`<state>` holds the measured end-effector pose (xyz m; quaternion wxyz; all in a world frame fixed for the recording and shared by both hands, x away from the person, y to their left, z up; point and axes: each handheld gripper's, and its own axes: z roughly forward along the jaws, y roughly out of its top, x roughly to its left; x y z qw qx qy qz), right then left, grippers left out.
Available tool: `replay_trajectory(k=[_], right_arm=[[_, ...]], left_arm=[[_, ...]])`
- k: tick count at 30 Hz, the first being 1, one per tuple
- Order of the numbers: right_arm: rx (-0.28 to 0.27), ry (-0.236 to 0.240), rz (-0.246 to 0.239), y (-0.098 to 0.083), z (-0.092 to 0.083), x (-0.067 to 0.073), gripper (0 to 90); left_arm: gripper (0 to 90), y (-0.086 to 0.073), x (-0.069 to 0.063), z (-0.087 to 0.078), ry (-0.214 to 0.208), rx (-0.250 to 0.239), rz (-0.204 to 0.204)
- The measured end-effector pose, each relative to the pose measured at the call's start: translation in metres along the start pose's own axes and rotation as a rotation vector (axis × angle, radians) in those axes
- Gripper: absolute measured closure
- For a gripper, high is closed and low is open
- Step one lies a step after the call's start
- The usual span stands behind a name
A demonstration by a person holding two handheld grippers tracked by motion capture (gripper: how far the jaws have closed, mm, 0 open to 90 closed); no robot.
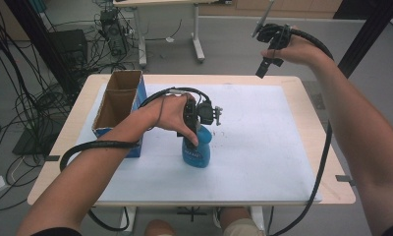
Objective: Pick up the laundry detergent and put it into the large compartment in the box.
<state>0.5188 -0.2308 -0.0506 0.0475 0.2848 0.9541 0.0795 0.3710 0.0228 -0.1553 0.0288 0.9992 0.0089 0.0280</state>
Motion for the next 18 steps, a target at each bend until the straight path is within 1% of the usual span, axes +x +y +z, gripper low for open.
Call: replay_trajectory(k=[3,18], right_arm=[[-0.001,0.0,0.001,0.0003,0.0,0.0002,8.5],[0.0,0.001,0.003,-0.0001,-0.0003,-0.0003,8.5]], left_arm=[[5.1,-0.0004,-0.0002,0.0006,-0.001,-0.001,-0.006],[5.2,-0.0013,-0.0006,-0.0021,0.006,-0.001,-0.008]])
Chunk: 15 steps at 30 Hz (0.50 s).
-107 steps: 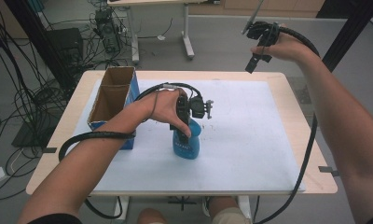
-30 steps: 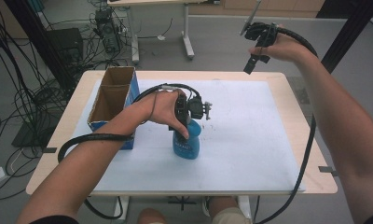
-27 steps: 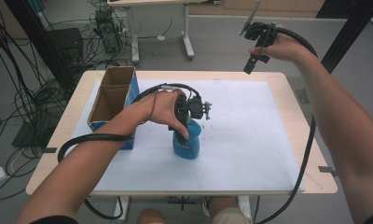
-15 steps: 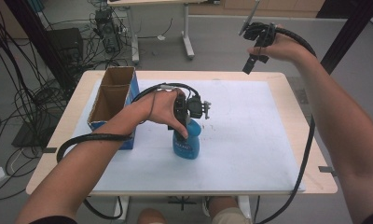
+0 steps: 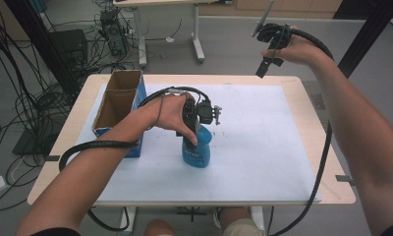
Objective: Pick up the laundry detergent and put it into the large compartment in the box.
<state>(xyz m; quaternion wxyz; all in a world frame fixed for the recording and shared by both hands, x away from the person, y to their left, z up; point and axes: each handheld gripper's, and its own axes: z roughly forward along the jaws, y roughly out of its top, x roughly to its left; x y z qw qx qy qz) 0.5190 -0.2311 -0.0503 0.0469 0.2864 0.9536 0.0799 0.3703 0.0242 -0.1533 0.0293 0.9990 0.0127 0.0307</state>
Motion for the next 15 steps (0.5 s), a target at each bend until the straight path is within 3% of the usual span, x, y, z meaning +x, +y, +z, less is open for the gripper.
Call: replay_trajectory(k=[15], right_arm=[[-0.001,0.003,0.003,0.0005,0.0001,0.0,8.5]], left_arm=[[5.3,0.0,-0.0004,-0.0005,0.001,0.005,-0.001]])
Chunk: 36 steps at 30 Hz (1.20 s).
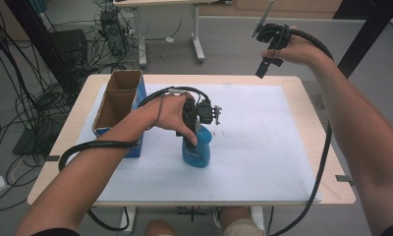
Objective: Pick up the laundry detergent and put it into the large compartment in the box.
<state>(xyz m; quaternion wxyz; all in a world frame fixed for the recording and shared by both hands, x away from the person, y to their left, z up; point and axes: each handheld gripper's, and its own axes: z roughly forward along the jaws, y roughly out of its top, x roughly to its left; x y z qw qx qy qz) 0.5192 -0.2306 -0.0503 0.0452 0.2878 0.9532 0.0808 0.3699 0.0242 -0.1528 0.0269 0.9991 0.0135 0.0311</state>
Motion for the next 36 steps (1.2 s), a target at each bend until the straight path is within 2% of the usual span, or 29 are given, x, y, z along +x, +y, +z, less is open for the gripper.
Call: replay_trajectory(k=[36], right_arm=[[0.003,0.007,-0.001,0.0011,0.0008,-0.0005,8.7]], left_arm=[[6.1,-0.0004,-0.0013,0.002,0.008,0.002,0.005]])
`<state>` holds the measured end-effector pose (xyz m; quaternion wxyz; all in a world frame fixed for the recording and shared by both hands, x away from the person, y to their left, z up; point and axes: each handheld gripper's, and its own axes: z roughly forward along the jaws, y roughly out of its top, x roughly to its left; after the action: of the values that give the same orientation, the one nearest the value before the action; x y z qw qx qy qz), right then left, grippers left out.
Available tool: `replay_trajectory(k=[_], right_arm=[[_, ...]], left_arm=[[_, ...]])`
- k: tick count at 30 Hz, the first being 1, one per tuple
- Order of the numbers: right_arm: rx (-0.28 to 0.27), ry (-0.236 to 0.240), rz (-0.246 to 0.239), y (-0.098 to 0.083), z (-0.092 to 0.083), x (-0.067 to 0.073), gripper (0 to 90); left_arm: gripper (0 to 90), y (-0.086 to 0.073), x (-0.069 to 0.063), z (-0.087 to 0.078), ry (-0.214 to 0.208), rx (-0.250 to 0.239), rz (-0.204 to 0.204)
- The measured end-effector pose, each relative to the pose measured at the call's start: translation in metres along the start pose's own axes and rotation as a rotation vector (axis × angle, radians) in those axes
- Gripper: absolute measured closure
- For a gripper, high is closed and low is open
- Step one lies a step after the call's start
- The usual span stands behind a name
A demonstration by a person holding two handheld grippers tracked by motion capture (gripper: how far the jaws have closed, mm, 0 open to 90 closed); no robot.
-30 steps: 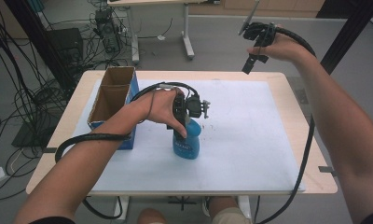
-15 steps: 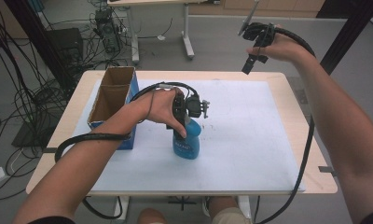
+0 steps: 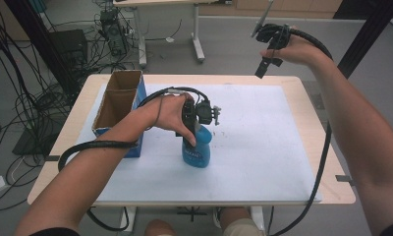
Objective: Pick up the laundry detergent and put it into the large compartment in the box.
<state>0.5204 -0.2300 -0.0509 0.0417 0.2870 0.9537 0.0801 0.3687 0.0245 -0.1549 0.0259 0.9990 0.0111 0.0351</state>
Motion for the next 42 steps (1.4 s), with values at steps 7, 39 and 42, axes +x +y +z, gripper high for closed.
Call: replay_trajectory(k=[7,39,42], right_arm=[[-0.001,-0.001,0.0,-0.0012,-0.0001,-0.0009,8.7],[0.002,-0.003,-0.001,0.0005,0.0017,-0.001,8.7],[0.002,-0.003,0.001,0.0005,0.0016,-0.0009,8.7]], left_arm=[[9.3,0.0013,-0.0023,0.0018,0.01,0.002,0.011],[33.6,0.0083,-0.0001,0.0063,-0.012,0.019,0.051],[34.1,0.0081,0.0009,0.0064,-0.014,0.021,0.053]])
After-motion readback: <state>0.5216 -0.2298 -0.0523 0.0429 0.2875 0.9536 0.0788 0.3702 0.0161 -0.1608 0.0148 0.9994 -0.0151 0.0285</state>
